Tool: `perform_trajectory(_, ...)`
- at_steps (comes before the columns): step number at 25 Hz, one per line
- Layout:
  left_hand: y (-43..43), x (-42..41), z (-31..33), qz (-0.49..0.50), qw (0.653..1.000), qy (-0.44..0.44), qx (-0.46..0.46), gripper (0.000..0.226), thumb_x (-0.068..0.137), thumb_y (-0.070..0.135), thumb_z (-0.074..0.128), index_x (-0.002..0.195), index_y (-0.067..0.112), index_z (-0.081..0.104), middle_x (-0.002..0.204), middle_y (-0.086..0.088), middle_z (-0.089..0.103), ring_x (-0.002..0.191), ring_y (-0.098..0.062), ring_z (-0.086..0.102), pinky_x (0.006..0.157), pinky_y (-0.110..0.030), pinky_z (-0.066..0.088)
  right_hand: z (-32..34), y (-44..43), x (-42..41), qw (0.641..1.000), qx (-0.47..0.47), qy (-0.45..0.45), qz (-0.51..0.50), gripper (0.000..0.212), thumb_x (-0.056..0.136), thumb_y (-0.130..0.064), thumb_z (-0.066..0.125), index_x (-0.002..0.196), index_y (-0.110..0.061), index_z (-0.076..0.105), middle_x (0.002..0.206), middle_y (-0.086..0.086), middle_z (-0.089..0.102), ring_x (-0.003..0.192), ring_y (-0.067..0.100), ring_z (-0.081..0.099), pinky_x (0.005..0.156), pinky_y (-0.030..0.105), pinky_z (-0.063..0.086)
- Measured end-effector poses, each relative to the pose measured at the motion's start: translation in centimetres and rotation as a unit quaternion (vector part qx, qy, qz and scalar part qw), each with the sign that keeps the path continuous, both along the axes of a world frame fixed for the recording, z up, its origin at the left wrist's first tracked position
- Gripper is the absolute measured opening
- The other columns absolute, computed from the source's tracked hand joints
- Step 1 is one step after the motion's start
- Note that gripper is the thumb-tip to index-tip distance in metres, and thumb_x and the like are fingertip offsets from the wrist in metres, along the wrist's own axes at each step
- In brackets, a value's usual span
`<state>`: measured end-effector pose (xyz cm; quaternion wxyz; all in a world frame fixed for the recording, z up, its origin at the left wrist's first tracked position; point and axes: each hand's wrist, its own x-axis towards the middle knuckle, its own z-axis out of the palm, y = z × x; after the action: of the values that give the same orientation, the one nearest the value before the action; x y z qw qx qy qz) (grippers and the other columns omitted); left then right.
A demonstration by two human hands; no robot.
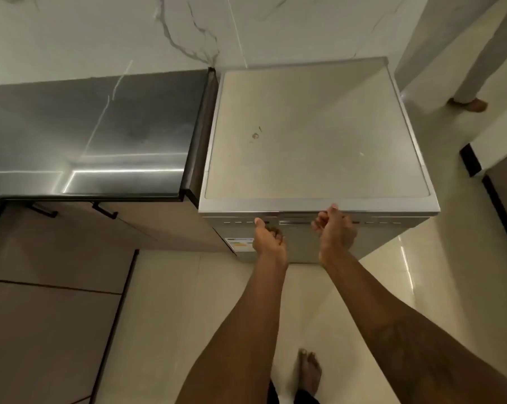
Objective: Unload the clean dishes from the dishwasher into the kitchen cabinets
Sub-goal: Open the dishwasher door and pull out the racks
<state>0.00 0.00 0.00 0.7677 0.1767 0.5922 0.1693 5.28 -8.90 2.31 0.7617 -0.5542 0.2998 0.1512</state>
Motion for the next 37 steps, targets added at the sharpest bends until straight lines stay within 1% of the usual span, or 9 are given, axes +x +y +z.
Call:
perform_trajectory(3,-1.2,1.8,-1.3,0.043,0.988,-0.110,-0.099,0.049,0.102,0.051,0.039,0.107,0.005,0.056,0.105,-0.014,0.058,0.100,-0.027,0.056,0.102,-0.043,0.040,-2.0,0.1,0.5,0.980,0.131,0.121,-0.090,0.038,0.104,-0.031,0.047,0.127,-0.002,0.057,0.103,0.013,0.065,0.095,0.021,0.066,0.098,0.039,0.052)
perform_trajectory(6,-1.3,2.8,-1.4,0.077,0.978,-0.150,-0.121,0.051,0.099,0.048,0.048,0.125,0.004,0.052,0.120,-0.016,0.054,0.122,-0.032,0.052,0.110,-0.045,0.039,-3.2,0.6,1.2,0.951,0.232,0.182,-0.096,0.046,0.106,-0.034,0.038,0.138,-0.003,0.049,0.129,0.014,0.056,0.129,0.027,0.052,0.114,0.039,0.038)
perform_trajectory(13,-1.7,2.7,-2.9,0.074,0.967,-0.208,-0.125,0.033,0.095,0.036,0.061,0.105,0.005,0.058,0.102,-0.014,0.054,0.104,-0.029,0.054,0.111,-0.046,0.040,-4.4,0.2,1.3,0.935,0.300,0.174,-0.075,0.022,0.101,-0.027,0.055,0.105,-0.006,0.061,0.098,0.009,0.060,0.094,0.022,0.060,0.110,0.038,0.044)
perform_trajectory(18,-2.1,2.5,-2.7,0.049,0.971,-0.208,-0.110,0.039,0.092,0.041,0.065,0.103,0.004,0.059,0.100,-0.014,0.060,0.100,-0.027,0.059,0.107,-0.043,0.045,-4.5,-0.3,1.0,0.934,0.308,0.164,-0.075,0.022,0.098,-0.024,0.062,0.102,-0.003,0.060,0.098,0.011,0.061,0.094,0.023,0.061,0.108,0.038,0.046)
perform_trajectory(25,-2.6,3.5,-4.2,0.013,0.994,-0.098,-0.043,0.097,0.063,0.069,0.070,0.133,0.004,0.055,0.117,-0.016,0.067,0.095,-0.028,0.067,0.083,-0.040,0.060,-3.1,0.1,0.0,0.949,0.267,0.159,-0.045,0.042,0.097,-0.033,0.063,0.125,-0.003,0.056,0.103,0.005,0.057,0.110,0.021,0.058,0.111,0.038,0.044)
perform_trajectory(28,-3.2,2.6,-3.9,0.004,1.000,-0.012,-0.014,0.086,0.060,0.061,0.083,0.118,0.001,0.062,0.101,-0.014,0.069,0.082,-0.028,0.068,0.077,-0.046,0.062,-2.2,0.5,-1.3,0.945,0.250,0.210,0.001,0.061,0.099,-0.038,0.054,0.148,-0.006,0.035,0.098,-0.011,0.048,0.127,0.008,0.046,0.109,0.019,0.040)
perform_trajectory(31,-4.4,1.0,-3.6,-0.010,0.998,0.064,0.022,0.059,0.065,0.048,0.089,0.101,0.007,0.067,0.096,-0.010,0.073,0.075,-0.022,0.070,0.066,-0.036,0.062,-3.9,-1.2,-3.4,0.976,0.144,0.163,-0.030,0.059,0.077,-0.036,0.082,0.124,-0.007,0.061,0.108,0.009,0.071,0.103,0.019,0.071,0.078,0.027,0.060)
perform_trajectory(33,-4.9,0.3,-2.6,-0.058,0.979,0.176,0.085,0.069,0.064,0.053,0.088,0.111,0.008,0.063,0.109,-0.009,0.067,0.092,-0.025,0.067,0.075,-0.037,0.060,-4.0,-1.8,-3.4,0.988,-0.039,0.148,-0.012,0.043,0.074,-0.039,0.086,0.096,-0.006,0.069,0.082,0.006,0.073,0.074,0.018,0.074,0.063,0.030,0.059)
perform_trajectory(37,-5.1,-0.9,-1.7,-0.222,0.849,0.367,0.308,0.129,0.069,0.056,0.082,0.156,0.006,0.002,0.163,-0.020,0.009,0.150,-0.035,0.016,0.121,-0.049,0.020,-3.6,-2.3,-3.3,0.889,-0.402,-0.128,0.178,0.018,0.084,-0.024,0.076,0.086,-0.012,0.062,0.078,-0.003,0.061,0.071,0.011,0.056,0.078,0.036,0.054)
